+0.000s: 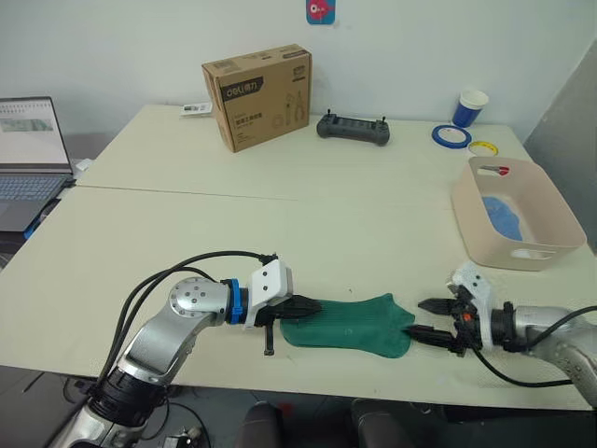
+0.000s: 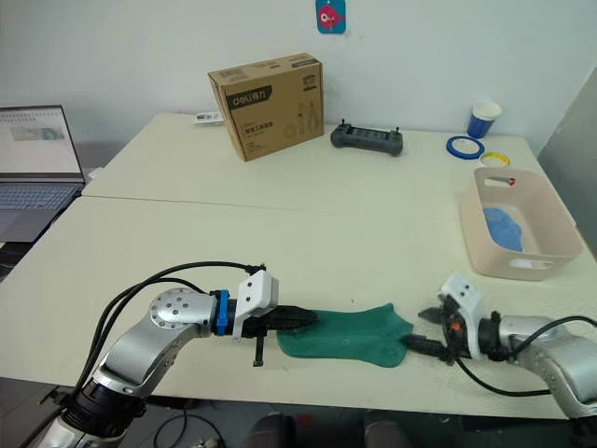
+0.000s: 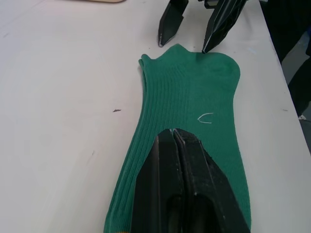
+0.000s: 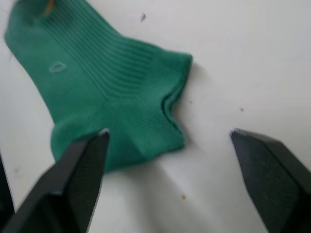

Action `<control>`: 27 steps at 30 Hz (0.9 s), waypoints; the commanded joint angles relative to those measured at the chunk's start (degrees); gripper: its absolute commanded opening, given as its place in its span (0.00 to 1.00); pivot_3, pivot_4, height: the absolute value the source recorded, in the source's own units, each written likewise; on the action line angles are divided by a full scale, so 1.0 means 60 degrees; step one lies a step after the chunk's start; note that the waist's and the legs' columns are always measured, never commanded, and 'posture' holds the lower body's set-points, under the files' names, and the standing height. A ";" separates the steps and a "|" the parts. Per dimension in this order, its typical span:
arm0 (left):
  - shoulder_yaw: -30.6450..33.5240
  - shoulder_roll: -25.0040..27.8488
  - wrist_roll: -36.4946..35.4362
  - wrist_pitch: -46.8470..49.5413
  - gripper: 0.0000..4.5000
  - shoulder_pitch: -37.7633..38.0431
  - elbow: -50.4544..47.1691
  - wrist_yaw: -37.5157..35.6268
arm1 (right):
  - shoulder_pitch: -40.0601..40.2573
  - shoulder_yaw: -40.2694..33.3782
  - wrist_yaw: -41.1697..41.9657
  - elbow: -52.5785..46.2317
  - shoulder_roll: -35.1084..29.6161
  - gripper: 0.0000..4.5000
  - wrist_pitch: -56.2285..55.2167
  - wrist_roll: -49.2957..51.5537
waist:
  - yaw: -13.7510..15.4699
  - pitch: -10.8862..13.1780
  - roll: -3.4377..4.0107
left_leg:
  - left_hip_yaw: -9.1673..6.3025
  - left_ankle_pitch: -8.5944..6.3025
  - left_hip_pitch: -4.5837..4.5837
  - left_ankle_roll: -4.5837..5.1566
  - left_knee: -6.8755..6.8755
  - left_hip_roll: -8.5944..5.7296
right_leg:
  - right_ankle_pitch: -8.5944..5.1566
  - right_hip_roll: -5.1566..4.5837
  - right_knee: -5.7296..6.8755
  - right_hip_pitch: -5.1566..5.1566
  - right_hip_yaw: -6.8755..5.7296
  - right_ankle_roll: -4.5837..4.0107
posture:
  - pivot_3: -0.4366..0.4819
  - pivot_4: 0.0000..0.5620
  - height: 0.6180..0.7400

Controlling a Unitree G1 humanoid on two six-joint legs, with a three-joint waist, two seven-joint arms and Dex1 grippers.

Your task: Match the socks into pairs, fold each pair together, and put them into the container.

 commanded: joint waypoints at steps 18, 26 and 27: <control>0.0173 0.0006 -0.0218 0.0055 0.00 -0.0043 -0.0542 0.0049 | -0.0972 0.0052 0.0361 0.0065 0.0327 0.02 0.1829 0.0775 | 0.0020 -0.0011 -0.0017 | -0.0002 0.0000 -0.0001 0.0000 0.0000 0.0003 | 0.0000 0.0006 -0.0001 -0.0001 -0.0003 -0.0001 | 0.48 0.27 1.00; -0.1015 -0.0696 0.0812 -0.0308 0.00 -0.0900 0.0889 -0.0030 | -0.2287 0.0931 0.2350 0.1890 -0.0540 0.01 0.0842 -0.0098 | 0.0033 -0.0010 -0.0016 | 0.0000 0.0000 -0.0001 0.0000 0.0001 0.0001 | 0.0000 0.0007 -0.0002 -0.0002 -0.0003 -0.0001 | 0.48 0.27 1.00; -0.1165 -0.0835 0.0974 -0.0445 0.00 -0.1028 0.1155 -0.0047 | -0.2451 0.1081 0.2582 0.2065 -0.0589 0.01 0.0726 -0.0220 | 0.0032 -0.0010 -0.0016 | 0.0000 0.0000 -0.0002 0.0001 0.0001 0.0001 | 0.0000 0.0008 -0.0002 -0.0004 -0.0003 -0.0001 | 0.48 0.27 1.00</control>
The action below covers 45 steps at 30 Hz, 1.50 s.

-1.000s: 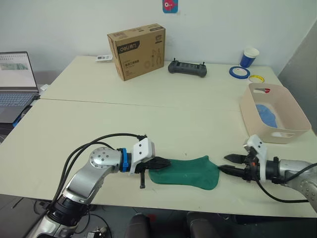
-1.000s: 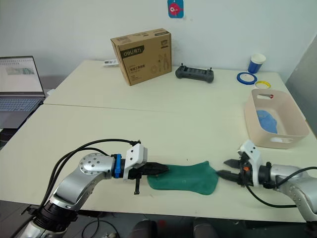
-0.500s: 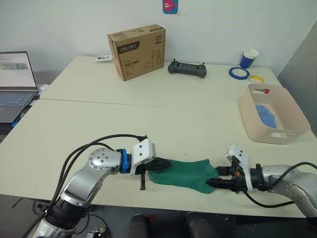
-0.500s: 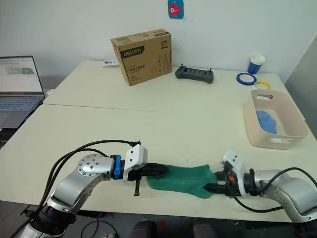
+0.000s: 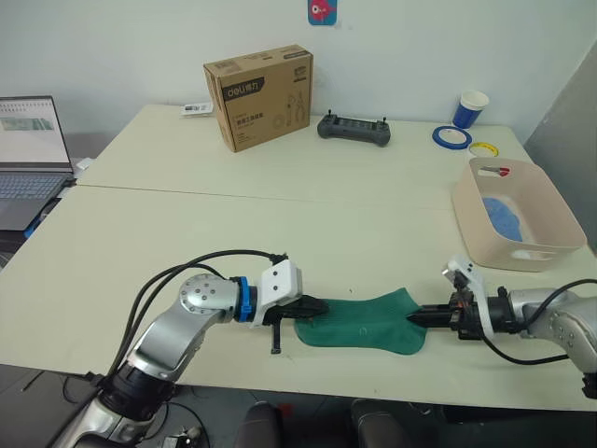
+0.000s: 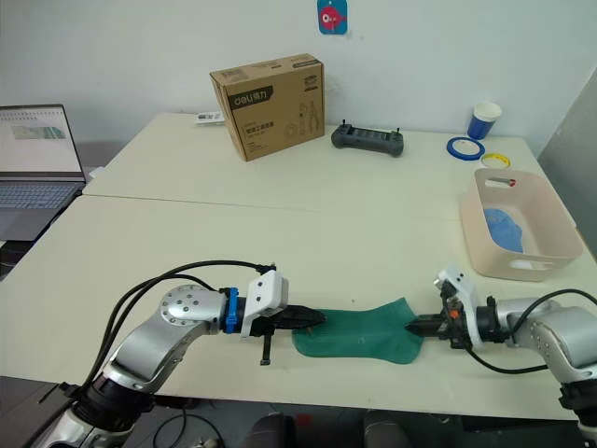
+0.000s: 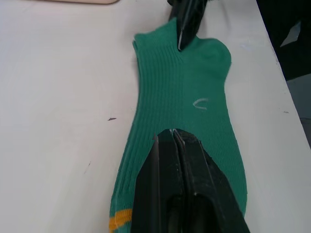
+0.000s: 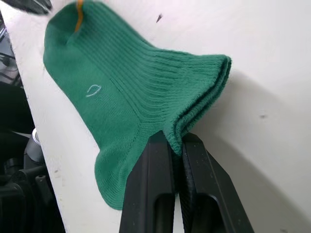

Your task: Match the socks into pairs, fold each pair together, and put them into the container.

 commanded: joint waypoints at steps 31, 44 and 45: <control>-0.1353 -0.0665 0.1956 -0.0480 0.00 -0.0293 0.1555 0.0345 | -0.2530 0.0601 -0.1979 0.0090 0.4305 0.01 0.2692 0.1016 | -0.0010 -0.0037 0.0029 | -0.0019 0.0000 0.0010 0.0001 0.0000 0.0006 | 0.0017 0.0012 0.0003 0.0019 -0.0010 -0.0017 | 0.48 0.27 1.00; -0.1307 -0.0687 0.1947 -0.0399 0.00 -0.0443 0.1627 0.0306 | -0.2778 -0.1692 -0.2461 -0.0024 0.4957 0.82 0.4788 0.3211 | -0.0024 -0.0038 0.0032 | -0.0015 0.0000 0.0008 0.0001 -0.0001 0.0015 | 0.0017 0.0021 0.0005 0.0008 -0.0004 -0.0018 | 0.48 0.27 1.00; -0.1305 -0.0693 0.1946 -0.0414 0.00 -0.0455 0.1644 0.0296 | -0.2863 -0.2047 -0.2502 0.0038 0.5032 0.82 0.5073 0.3445 | -0.0023 -0.0038 0.0032 | -0.0015 0.0000 0.0005 0.0001 -0.0001 0.0015 | 0.0017 0.0021 0.0004 0.0007 -0.0004 -0.0019 | 0.48 0.27 1.00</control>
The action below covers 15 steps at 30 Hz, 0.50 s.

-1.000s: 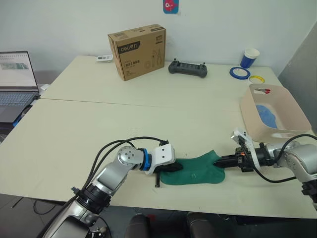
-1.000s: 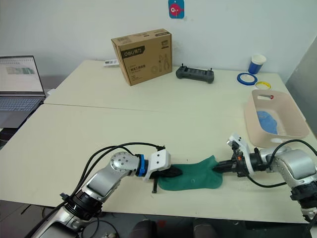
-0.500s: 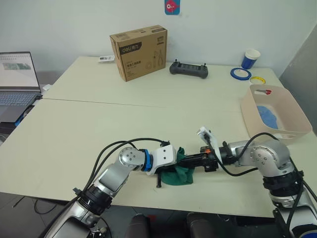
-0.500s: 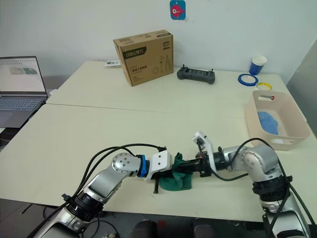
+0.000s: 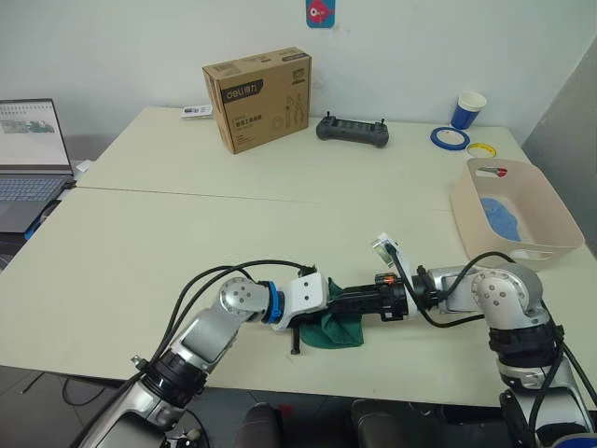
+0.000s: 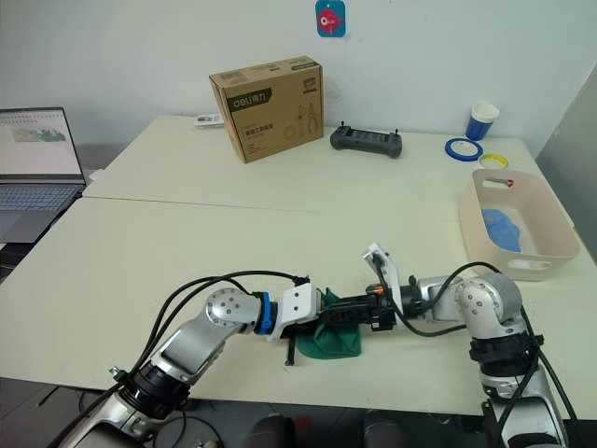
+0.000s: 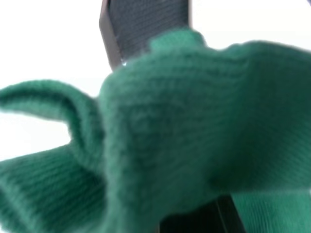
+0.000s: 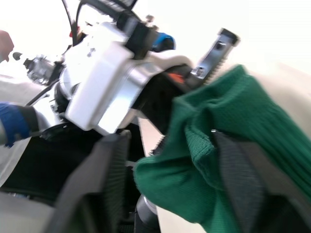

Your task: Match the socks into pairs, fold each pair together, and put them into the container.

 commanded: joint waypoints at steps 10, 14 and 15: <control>-0.0189 0.0042 0.0307 0.0016 0.00 -0.0009 0.0478 -0.0197 | 0.0315 -0.1753 -0.0192 -0.0278 -0.0988 0.82 -0.0263 0.0864 | 0.0002 -0.0005 0.0006 | 0.0000 0.0000 -0.0010 0.0001 -0.0002 -0.0001 | 0.0000 -0.0001 -0.0005 -0.0006 -0.0002 0.0001 | 0.48 0.27 1.00; -0.0202 0.0036 0.0287 0.0028 0.00 -0.0038 0.0464 -0.0245 | 0.1118 -0.0113 0.0229 -0.0666 -0.1567 0.73 -0.2540 -0.0840 | -0.0020 -0.0011 0.0013 | 0.0002 0.0000 -0.0009 0.0001 -0.0001 -0.0001 | -0.0006 0.0000 -0.0003 -0.0010 0.0001 0.0010 | 0.48 0.27 1.00; -0.0202 0.0040 0.0280 0.0032 0.00 -0.0039 0.0451 -0.0259 | 0.1325 0.0205 0.0360 -0.0769 -0.1613 0.70 -0.3119 -0.1204 | -0.0024 -0.0012 0.0014 | 0.0000 0.0000 -0.0008 0.0001 -0.0001 0.0000 | -0.0006 0.0001 -0.0002 -0.0009 0.0002 0.0010 | 0.48 0.27 1.00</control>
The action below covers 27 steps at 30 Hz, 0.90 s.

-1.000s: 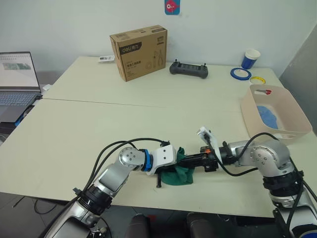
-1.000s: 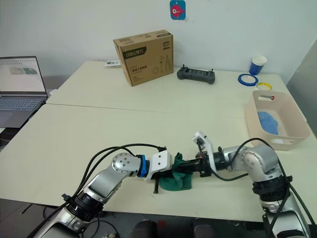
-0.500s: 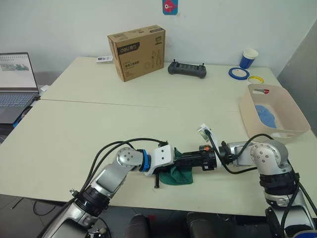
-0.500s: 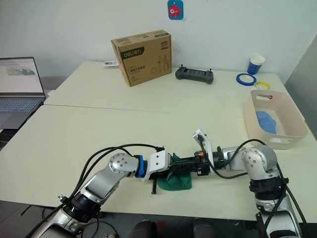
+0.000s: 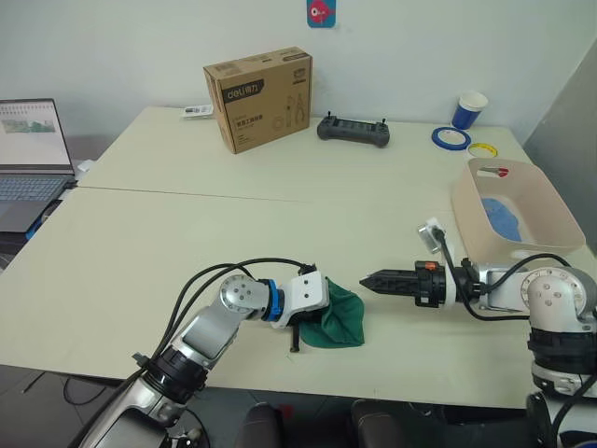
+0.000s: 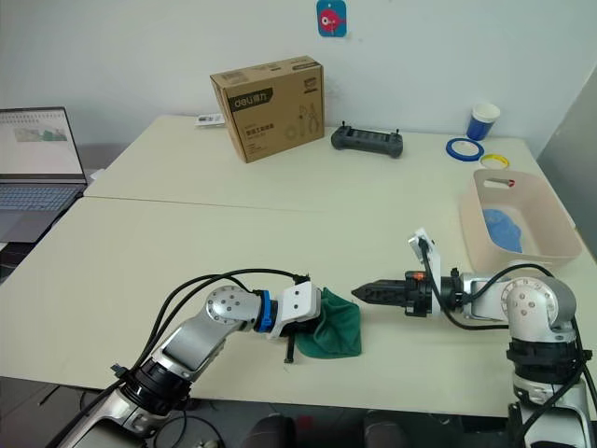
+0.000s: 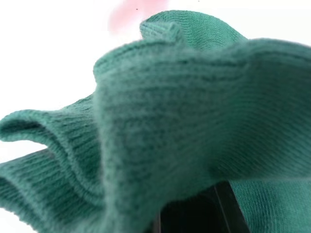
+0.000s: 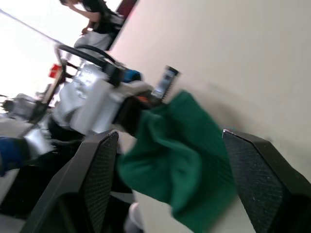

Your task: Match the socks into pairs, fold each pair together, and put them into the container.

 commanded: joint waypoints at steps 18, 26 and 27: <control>-0.0202 0.0178 0.0299 0.0129 0.00 0.0111 0.0206 -0.0171 | 0.0399 0.1017 0.1231 -0.1276 -0.0028 0.00 -0.0627 0.0813 | 0.0000 0.0000 0.0002 | -0.0002 0.0000 -0.0001 0.0000 0.0001 0.0000 | 0.0000 -0.0001 -0.0001 0.0002 -0.0001 0.0000 | 0.48 0.27 1.00; -0.0191 0.0174 0.0327 0.0045 0.00 0.0145 0.0263 -0.0158 | 0.0472 0.0959 0.0520 -0.1375 0.0370 0.21 -0.0710 0.0821 | -0.0016 0.0000 0.0002 | -0.0002 0.0000 -0.0002 0.0000 0.0000 0.0000 | -0.0001 0.0002 -0.0001 0.0000 0.0000 0.0000 | 0.48 0.27 1.00; -0.0191 0.0176 0.0327 0.0037 0.00 0.0144 0.0270 -0.0162 | 0.0479 0.0918 0.0511 -0.1415 0.0387 0.29 -0.0634 0.0934 | -0.0016 0.0000 0.0002 | -0.0001 0.0000 -0.0002 0.0000 0.0000 0.0000 | -0.0001 0.0001 -0.0003 0.0000 0.0002 0.0000 | 0.48 0.27 1.00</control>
